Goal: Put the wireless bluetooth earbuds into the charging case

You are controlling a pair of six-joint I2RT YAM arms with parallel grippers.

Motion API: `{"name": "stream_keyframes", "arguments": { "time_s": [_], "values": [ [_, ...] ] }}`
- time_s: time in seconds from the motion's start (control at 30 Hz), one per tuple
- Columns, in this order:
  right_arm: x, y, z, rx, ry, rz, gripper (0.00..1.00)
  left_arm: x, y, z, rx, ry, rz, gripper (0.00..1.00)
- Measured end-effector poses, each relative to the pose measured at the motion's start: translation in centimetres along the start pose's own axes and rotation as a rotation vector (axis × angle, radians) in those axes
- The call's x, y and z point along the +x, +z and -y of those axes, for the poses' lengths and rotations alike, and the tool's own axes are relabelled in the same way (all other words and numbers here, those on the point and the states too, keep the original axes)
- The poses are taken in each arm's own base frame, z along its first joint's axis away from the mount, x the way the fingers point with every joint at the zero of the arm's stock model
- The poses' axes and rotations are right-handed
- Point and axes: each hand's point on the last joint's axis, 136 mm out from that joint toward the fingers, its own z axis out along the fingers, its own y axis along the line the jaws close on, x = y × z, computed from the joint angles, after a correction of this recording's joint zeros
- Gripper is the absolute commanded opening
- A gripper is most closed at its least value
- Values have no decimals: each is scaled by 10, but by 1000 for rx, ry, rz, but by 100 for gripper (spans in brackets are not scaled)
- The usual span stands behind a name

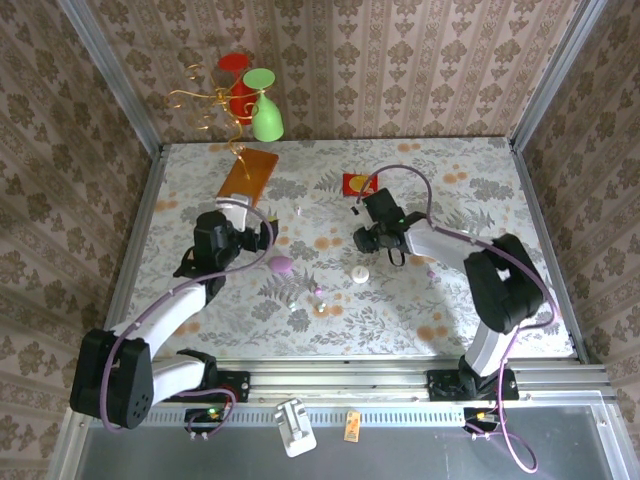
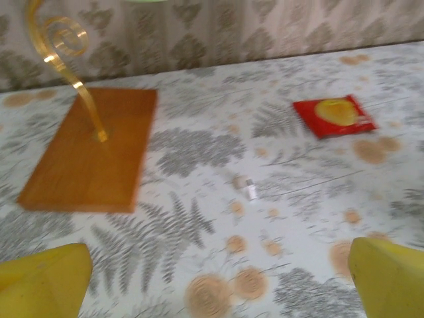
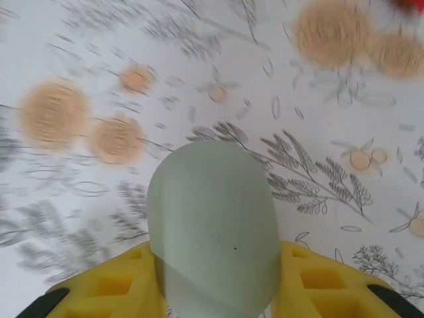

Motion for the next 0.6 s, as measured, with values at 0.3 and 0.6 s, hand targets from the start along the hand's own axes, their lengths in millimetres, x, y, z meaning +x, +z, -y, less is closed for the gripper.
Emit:
{"name": "stream_keyframes", "arguments": {
  "time_s": [0.3, 0.6],
  "values": [
    [-39, -83, -46, -280, -156, 152, 31, -32, -2, 110, 512, 97, 22, 100],
    [-55, -143, -83, -498, -304, 202, 29, -38, -36, 184, 908, 156, 26, 100]
  ]
}}
